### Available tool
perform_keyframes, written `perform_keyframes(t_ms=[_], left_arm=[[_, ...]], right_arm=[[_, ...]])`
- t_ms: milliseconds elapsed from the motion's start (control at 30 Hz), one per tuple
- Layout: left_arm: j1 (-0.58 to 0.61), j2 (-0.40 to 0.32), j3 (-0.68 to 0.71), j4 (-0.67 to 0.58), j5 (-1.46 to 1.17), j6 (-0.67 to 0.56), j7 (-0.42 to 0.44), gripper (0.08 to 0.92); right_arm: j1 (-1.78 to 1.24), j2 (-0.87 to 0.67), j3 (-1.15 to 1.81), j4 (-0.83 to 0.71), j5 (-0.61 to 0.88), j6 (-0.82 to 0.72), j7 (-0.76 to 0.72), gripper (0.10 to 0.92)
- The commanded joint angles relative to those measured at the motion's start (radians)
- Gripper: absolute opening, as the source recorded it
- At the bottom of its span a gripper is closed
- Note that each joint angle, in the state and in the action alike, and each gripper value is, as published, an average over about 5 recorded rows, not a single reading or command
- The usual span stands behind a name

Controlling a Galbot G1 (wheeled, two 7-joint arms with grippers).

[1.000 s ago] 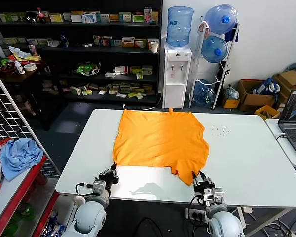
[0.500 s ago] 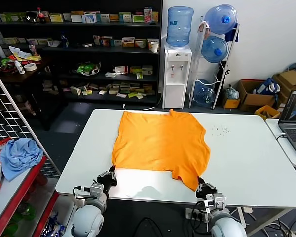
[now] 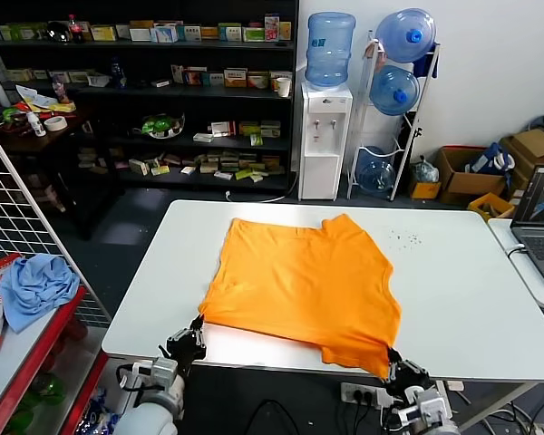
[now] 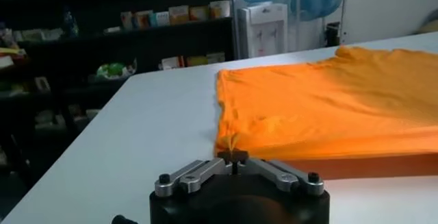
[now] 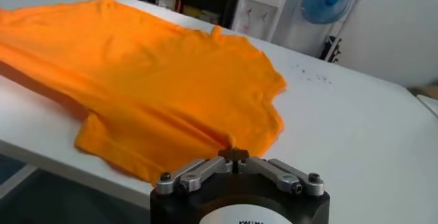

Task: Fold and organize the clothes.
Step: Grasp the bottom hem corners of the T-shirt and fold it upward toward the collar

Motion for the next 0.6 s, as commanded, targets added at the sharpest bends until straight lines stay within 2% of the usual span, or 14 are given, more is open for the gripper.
perform_keyframes(t_ms=[33,367,600], left_arm=[[0.147,0.006,-0.009,-0.133,0.052,-0.013,-0.005,0.093],[-0.082,-0.027,0.039,-0.026,0.057,-0.028,-0.008,0.093],[-0.214,-0.014,0.089,0.136,0.033,-0.031,-0.006,0.093]], right_arm=[[-0.130,-0.038,0.030,0.134,-0.017,0.002,0.006,0.124],[0.126,-0.068,0.025,-0.036,0.081,0.104,0.002,0.124],[0.315,-0.097,-0.019,-0.219,0.124,0.168,-0.007,0.124]])
